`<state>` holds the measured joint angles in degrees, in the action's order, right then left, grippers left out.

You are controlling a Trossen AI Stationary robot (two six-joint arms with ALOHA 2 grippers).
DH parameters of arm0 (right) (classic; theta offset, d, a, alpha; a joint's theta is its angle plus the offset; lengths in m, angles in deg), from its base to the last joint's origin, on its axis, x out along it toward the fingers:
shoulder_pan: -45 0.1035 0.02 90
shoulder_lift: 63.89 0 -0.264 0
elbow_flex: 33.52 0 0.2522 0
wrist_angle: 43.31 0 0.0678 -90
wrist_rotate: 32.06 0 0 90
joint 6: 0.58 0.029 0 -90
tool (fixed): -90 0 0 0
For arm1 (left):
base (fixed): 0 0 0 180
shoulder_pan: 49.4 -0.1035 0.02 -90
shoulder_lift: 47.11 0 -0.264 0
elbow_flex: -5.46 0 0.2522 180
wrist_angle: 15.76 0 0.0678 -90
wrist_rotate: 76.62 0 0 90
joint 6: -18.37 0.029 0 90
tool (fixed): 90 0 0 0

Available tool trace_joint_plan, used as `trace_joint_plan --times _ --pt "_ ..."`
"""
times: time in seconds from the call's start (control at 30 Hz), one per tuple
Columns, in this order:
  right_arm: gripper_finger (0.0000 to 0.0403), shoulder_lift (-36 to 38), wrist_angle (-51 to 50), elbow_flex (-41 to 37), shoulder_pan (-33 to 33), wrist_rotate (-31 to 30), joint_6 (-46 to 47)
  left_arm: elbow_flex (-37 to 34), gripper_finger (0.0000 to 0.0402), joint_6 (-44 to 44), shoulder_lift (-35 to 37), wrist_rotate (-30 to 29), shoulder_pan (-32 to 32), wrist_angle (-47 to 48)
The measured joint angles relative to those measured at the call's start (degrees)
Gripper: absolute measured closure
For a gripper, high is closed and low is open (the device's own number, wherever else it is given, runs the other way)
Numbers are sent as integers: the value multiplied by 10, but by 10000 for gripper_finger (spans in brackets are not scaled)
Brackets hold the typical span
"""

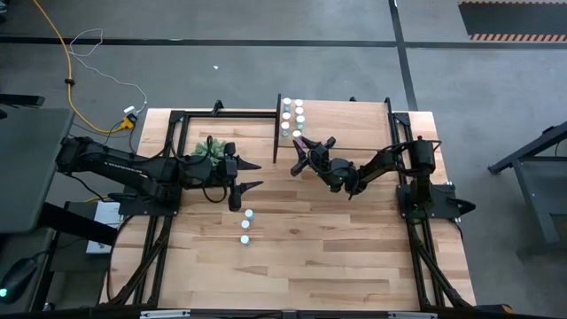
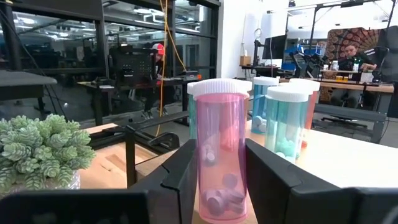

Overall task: Pick and place medicine bottles onto shelf by color
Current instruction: Put the transparent pink medicine bottle on the shelf

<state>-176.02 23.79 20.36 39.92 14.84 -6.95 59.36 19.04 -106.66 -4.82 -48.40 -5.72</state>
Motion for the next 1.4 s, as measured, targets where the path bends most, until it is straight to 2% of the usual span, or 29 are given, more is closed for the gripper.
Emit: trace_joint_plan --times 0.37,0.8,1.4 --pt "283 0 0 0 0 0 -1 0 202 0 0 0 0 0" --pt "220 0 0 0 0 -19 1 0 202 0 0 0 0 0" --pt "217 0 0 0 0 -20 0 0 202 0 0 0 0 0"
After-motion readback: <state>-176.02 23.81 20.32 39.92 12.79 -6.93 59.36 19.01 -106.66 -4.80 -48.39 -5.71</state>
